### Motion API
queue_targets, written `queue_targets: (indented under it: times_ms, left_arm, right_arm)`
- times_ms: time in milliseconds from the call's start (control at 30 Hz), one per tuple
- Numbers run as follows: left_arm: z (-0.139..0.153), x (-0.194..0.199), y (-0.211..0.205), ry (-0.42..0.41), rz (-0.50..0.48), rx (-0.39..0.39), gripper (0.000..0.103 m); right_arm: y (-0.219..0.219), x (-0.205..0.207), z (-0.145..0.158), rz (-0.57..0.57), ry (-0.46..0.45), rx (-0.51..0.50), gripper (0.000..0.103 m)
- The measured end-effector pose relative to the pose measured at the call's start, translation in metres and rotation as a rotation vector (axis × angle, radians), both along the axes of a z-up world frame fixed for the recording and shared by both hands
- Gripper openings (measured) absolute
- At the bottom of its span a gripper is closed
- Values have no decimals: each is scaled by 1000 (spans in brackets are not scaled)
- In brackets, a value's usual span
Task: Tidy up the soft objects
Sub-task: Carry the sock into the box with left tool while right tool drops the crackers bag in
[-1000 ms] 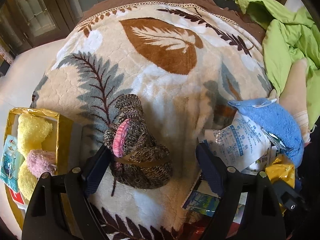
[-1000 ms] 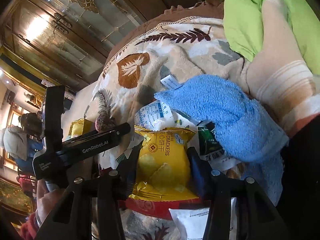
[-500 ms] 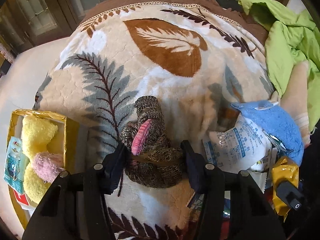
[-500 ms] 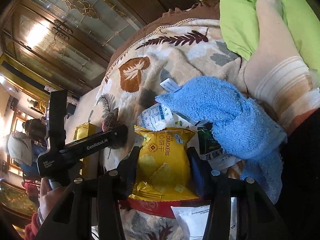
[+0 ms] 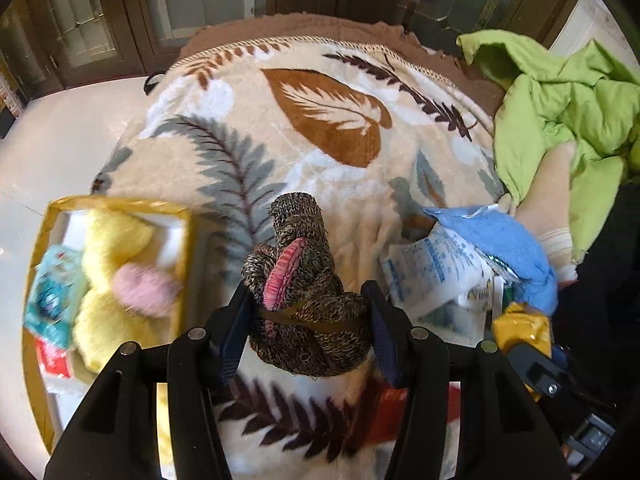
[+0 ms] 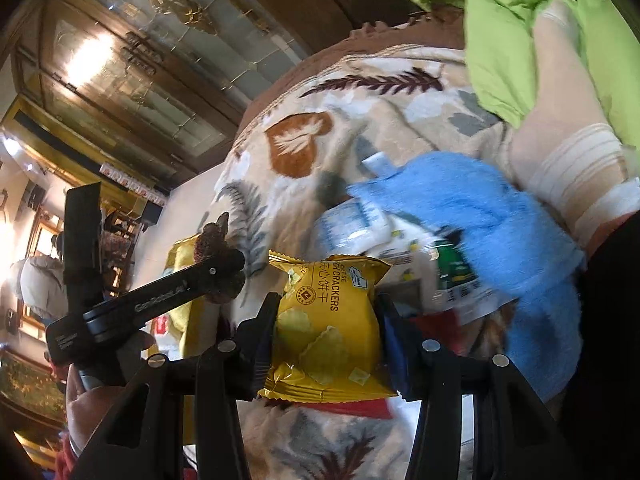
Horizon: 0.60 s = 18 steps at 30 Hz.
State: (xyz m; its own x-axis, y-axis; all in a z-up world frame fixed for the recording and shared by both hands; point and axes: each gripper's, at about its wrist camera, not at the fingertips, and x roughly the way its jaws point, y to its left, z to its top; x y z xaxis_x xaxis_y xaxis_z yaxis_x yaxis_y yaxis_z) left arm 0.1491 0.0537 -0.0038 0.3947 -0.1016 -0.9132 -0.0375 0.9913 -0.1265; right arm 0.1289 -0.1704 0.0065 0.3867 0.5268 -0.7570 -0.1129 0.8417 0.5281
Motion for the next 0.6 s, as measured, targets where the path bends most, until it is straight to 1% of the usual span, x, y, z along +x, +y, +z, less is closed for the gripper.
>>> queue_targets:
  times_ms: [100,233,367,467,533,600]
  left_arm:
    - [8,-16,20,-10,4,-10,53]
    - [19,-49,61,-35,29,-17,53]
    - [24,-77,103,-45,64,-3,53]
    - [21,-96,132,-41,97,25,53]
    - [14,-107,149,-28,113,41,53]
    - [5,-116,162,-16,133,53,53]
  right_arm:
    - [20,-5,7,40,-12,5,49]
    - [53,-10,13,91,-18,29,49]
    - [105,-19,14,173,-14,46,49]
    - [143,-25,13,234,-10,45,49]
    - [176,-28,11,286,-9,31,49]
    - [199,-32,9,324,-8,16,49]
